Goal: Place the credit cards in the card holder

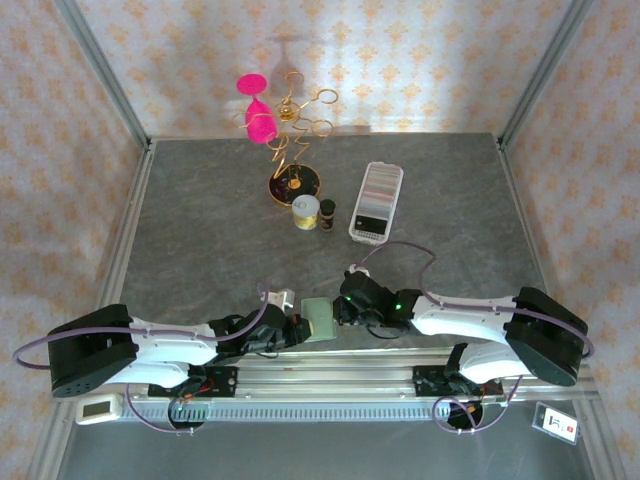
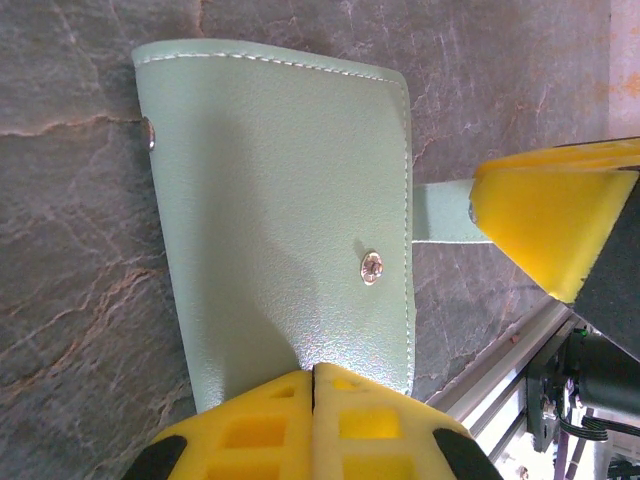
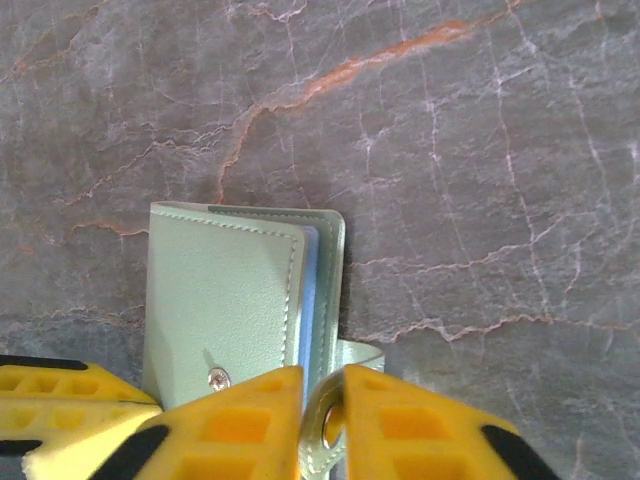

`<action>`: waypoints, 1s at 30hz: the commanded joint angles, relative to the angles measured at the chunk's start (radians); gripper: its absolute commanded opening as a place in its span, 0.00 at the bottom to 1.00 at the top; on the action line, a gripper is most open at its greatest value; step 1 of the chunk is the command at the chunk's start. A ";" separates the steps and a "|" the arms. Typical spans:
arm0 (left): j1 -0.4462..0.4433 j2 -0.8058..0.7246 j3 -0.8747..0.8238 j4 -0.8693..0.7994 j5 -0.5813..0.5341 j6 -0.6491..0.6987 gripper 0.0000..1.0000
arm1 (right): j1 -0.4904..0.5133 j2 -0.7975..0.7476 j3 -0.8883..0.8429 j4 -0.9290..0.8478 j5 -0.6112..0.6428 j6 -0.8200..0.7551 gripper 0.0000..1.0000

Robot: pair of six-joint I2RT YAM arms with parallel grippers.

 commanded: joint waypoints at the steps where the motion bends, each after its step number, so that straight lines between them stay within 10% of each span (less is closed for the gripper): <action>1: -0.006 0.007 0.015 -0.040 -0.030 0.010 0.00 | 0.009 -0.003 0.027 -0.023 0.030 -0.001 0.10; 8: -0.006 0.013 0.017 -0.038 -0.031 0.011 0.00 | 0.009 -0.034 0.025 -0.033 0.044 0.004 0.23; 30: -0.007 0.044 0.033 -0.030 -0.021 0.014 0.00 | 0.009 -0.068 0.011 -0.031 0.057 0.014 0.18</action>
